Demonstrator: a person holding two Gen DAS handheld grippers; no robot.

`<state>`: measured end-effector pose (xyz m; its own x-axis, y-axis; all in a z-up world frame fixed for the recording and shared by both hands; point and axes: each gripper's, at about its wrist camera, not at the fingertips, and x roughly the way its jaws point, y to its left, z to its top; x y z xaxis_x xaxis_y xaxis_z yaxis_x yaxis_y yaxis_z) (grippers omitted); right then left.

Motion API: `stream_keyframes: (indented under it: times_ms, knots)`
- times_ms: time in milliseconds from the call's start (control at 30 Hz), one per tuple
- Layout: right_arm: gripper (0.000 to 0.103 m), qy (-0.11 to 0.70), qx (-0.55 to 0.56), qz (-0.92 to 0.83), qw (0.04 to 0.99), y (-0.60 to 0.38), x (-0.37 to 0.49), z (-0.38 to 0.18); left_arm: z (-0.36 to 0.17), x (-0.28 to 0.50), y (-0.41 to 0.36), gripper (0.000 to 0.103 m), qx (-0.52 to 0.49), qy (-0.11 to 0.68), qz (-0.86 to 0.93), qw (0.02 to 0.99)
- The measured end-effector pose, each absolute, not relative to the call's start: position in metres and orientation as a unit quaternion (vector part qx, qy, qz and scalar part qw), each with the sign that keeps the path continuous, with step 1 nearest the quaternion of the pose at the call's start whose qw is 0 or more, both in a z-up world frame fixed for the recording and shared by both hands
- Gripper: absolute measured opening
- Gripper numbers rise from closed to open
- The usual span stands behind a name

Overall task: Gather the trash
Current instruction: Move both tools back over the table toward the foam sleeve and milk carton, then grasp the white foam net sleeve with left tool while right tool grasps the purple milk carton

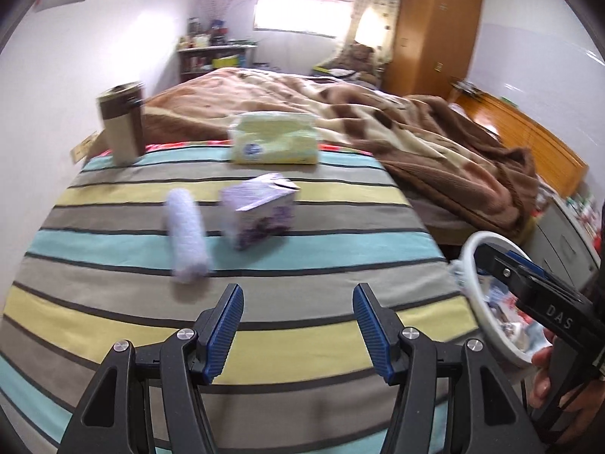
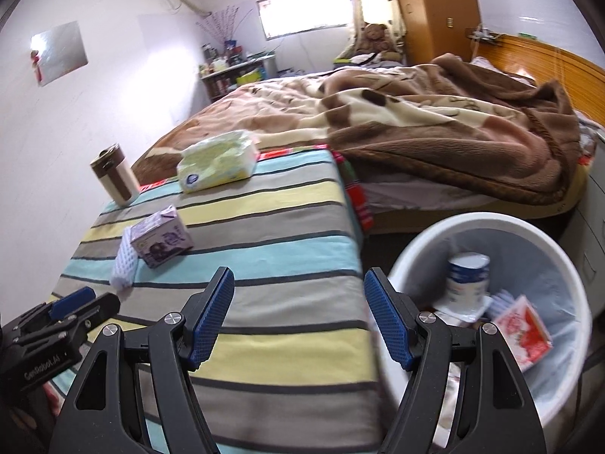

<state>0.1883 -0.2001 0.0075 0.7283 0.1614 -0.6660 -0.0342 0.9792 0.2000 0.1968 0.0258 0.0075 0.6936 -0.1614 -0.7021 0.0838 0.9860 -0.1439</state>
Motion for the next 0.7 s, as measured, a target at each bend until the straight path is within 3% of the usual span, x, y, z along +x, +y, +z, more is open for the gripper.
stream_keyframes:
  times_ms: [700]
  knots:
    - [0.073,0.397,0.081,0.102,0.909,-0.134,0.240,-0.001,-0.034,0.276,0.100,0.060,-0.092,0.440,-0.020,0.893]
